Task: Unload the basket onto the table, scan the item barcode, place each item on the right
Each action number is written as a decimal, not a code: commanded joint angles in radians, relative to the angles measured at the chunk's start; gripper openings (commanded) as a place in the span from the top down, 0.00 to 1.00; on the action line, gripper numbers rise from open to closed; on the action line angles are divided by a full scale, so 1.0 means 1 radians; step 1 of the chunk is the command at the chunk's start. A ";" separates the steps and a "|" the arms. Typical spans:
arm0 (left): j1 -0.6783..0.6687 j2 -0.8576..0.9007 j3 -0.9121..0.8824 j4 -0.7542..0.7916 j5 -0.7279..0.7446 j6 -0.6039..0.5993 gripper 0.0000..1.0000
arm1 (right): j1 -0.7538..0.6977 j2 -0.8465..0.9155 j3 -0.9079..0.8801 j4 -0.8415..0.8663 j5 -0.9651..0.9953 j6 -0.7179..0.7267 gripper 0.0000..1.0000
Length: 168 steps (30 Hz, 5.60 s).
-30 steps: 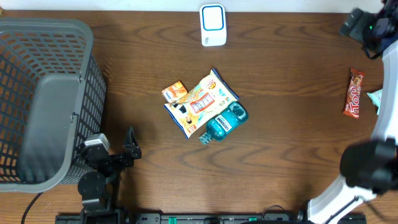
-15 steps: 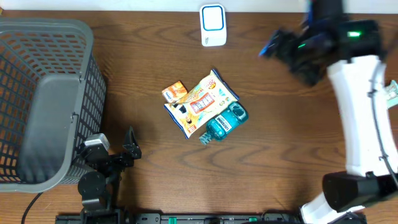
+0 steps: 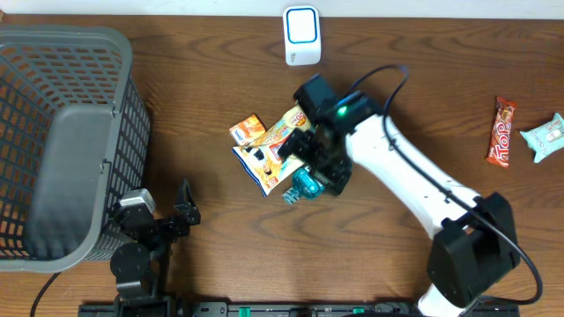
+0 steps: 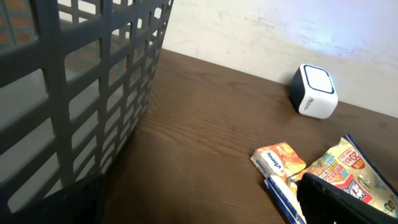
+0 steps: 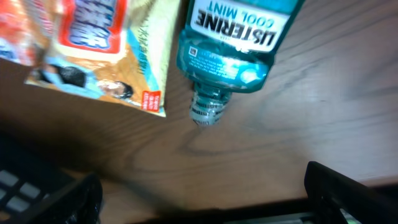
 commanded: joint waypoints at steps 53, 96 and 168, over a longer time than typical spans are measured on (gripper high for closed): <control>-0.002 -0.001 -0.025 -0.009 -0.006 -0.012 0.02 | -0.051 -0.074 -0.345 0.393 -0.486 -0.149 0.99; -0.002 -0.001 -0.025 -0.009 -0.006 -0.012 0.02 | -0.197 -0.238 -0.346 0.153 -0.275 -0.295 0.64; -0.002 -0.001 -0.025 -0.009 -0.006 -0.012 0.02 | 0.022 -0.443 -0.361 0.492 0.397 -1.131 0.01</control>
